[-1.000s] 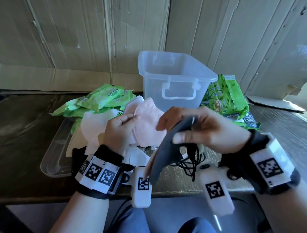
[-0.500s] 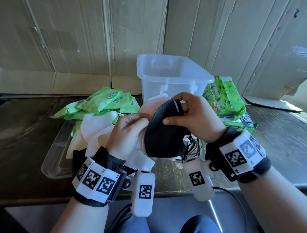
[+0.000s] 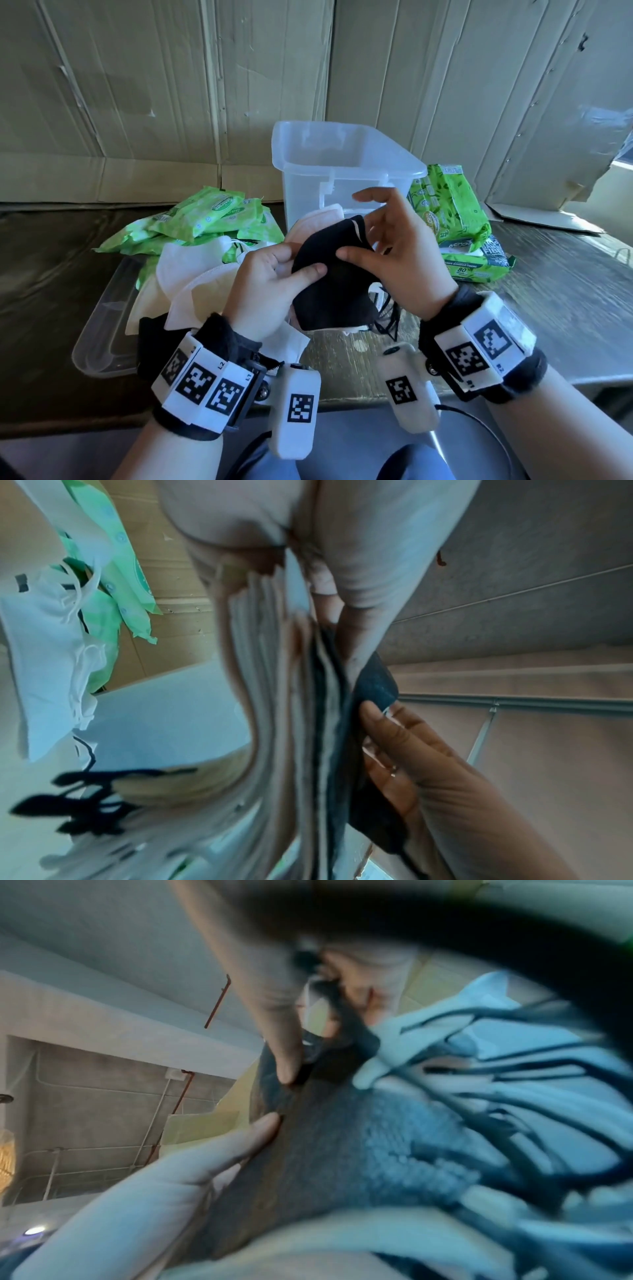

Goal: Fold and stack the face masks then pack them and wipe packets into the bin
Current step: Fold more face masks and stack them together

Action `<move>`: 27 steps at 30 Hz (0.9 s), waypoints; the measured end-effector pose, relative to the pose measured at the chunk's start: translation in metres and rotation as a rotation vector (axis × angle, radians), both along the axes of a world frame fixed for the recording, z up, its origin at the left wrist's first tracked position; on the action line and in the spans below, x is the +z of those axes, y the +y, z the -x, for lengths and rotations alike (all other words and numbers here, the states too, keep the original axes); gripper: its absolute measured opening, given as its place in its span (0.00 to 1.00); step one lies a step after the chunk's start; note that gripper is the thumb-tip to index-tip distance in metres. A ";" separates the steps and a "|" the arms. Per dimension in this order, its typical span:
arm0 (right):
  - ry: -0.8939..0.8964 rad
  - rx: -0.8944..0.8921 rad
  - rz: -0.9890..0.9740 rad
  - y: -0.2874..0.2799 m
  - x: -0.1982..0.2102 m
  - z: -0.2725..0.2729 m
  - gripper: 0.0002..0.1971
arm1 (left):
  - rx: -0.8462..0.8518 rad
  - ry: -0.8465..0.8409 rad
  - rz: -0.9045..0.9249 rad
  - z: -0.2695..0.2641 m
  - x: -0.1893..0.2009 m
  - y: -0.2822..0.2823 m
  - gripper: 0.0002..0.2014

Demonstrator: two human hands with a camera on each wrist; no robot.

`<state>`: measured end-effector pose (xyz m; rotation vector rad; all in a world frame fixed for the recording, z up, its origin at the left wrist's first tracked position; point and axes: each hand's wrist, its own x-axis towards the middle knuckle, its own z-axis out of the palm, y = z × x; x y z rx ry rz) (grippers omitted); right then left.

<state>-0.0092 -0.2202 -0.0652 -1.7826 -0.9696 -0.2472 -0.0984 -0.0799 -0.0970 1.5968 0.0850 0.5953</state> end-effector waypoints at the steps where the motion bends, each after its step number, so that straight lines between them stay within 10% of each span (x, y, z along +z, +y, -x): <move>1: -0.079 -0.059 -0.021 -0.001 0.001 0.000 0.24 | 0.015 -0.018 0.007 -0.001 0.000 0.000 0.09; 18: -0.154 -0.174 -0.065 0.010 -0.001 0.004 0.10 | -0.104 -0.368 -0.024 -0.007 -0.005 -0.001 0.25; 27: 0.136 0.007 -0.093 0.008 -0.004 -0.005 0.18 | -0.006 -0.224 -0.023 -0.008 -0.006 -0.001 0.19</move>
